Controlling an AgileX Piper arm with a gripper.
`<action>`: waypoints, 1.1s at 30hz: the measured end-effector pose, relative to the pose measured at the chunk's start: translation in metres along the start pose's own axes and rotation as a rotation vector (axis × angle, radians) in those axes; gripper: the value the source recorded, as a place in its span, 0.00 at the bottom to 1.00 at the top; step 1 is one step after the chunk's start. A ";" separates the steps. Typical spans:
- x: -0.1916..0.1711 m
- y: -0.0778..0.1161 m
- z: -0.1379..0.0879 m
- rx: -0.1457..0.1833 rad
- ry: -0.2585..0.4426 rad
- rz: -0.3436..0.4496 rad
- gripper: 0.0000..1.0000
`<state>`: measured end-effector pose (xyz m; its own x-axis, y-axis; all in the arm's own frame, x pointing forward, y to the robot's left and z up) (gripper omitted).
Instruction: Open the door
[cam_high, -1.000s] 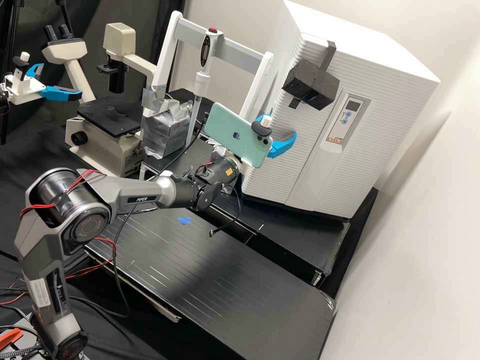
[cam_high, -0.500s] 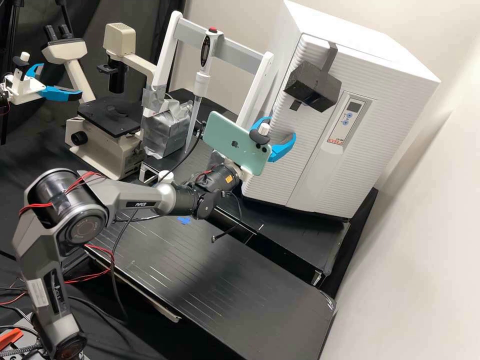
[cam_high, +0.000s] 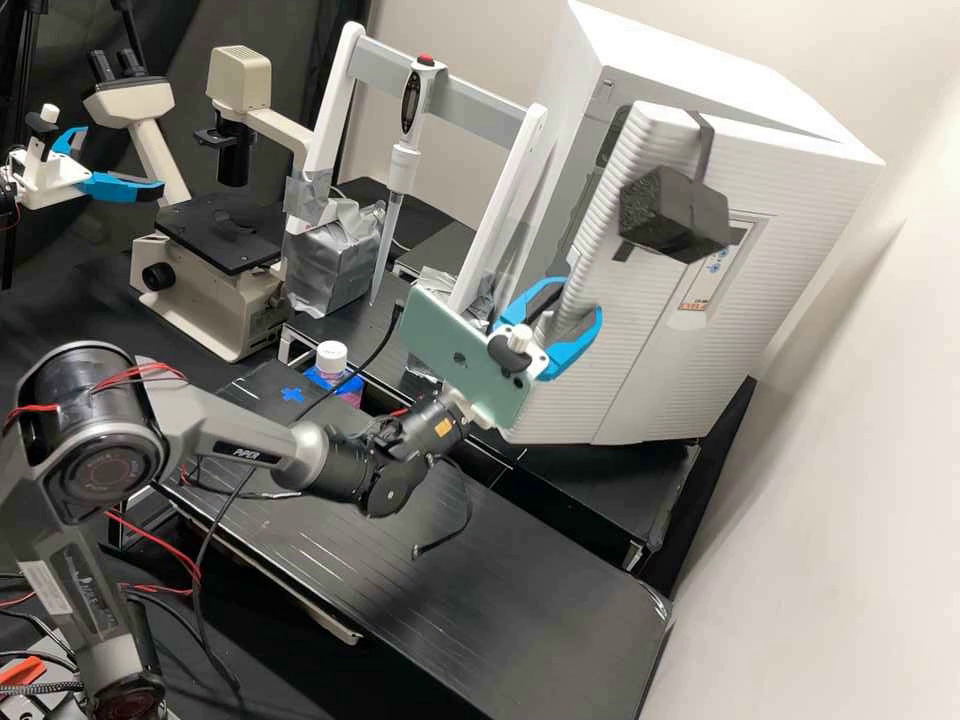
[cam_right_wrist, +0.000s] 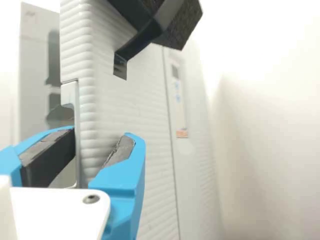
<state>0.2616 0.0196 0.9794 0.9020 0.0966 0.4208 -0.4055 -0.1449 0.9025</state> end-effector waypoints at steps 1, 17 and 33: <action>-0.003 0.000 0.003 0.001 -0.006 0.005 0.00; -0.042 0.020 0.030 0.004 -0.080 0.146 0.00; -0.112 0.006 -0.029 -0.036 0.119 0.067 1.00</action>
<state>0.1540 0.0367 0.9403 0.8498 0.2043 0.4858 -0.4709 -0.1194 0.8740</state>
